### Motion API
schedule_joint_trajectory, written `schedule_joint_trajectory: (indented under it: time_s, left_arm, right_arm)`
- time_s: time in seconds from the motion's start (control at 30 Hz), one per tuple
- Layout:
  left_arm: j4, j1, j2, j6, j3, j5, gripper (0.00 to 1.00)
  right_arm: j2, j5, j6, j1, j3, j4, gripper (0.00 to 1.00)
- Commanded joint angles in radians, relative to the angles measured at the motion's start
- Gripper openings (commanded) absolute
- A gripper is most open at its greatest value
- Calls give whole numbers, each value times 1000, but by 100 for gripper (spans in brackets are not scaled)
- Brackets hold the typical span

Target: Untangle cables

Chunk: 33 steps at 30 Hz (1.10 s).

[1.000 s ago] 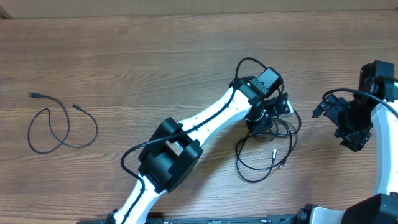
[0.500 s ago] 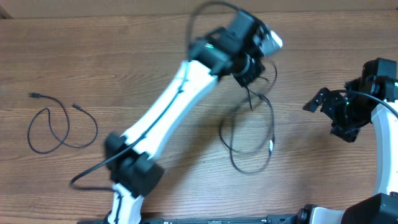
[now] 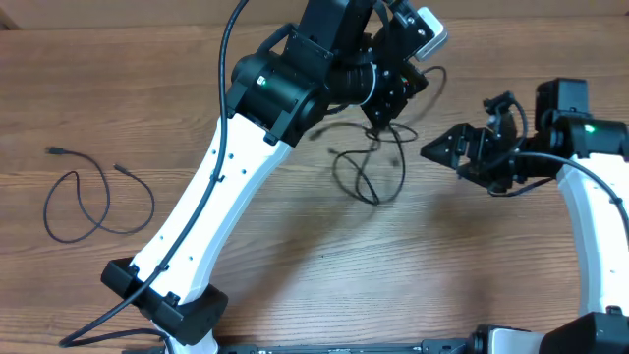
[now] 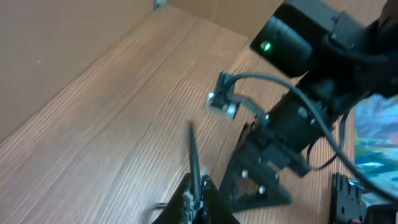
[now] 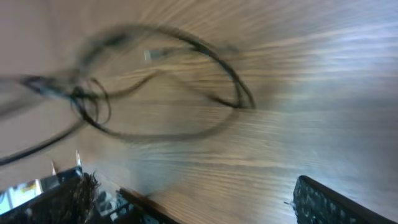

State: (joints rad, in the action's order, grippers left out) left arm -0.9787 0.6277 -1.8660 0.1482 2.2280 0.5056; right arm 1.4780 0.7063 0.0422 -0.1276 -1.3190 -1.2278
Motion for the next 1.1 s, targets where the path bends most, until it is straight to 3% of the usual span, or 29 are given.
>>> schedule_joint_trajectory:
  time_s: [0.0, 0.4, 0.67, 1.07]
  left_arm:
    - [11, -1, -4, -73, 2, 21, 4]
    - [20, -1, -4, -201, 2, 31, 4]
    - [184, -2, -4, -196, 2, 355, 4]
    - [230, -60, 5, -197, 2, 360, 4]
  right_arm:
    - [-21, 41, -13, 37, -8, 47, 100]
    - [-21, 81, 37, 49, -8, 211, 100]
    - [-10, 89, 40, 49, -8, 216, 99]
    - [9, 87, 62, 96, -2, 190, 100]
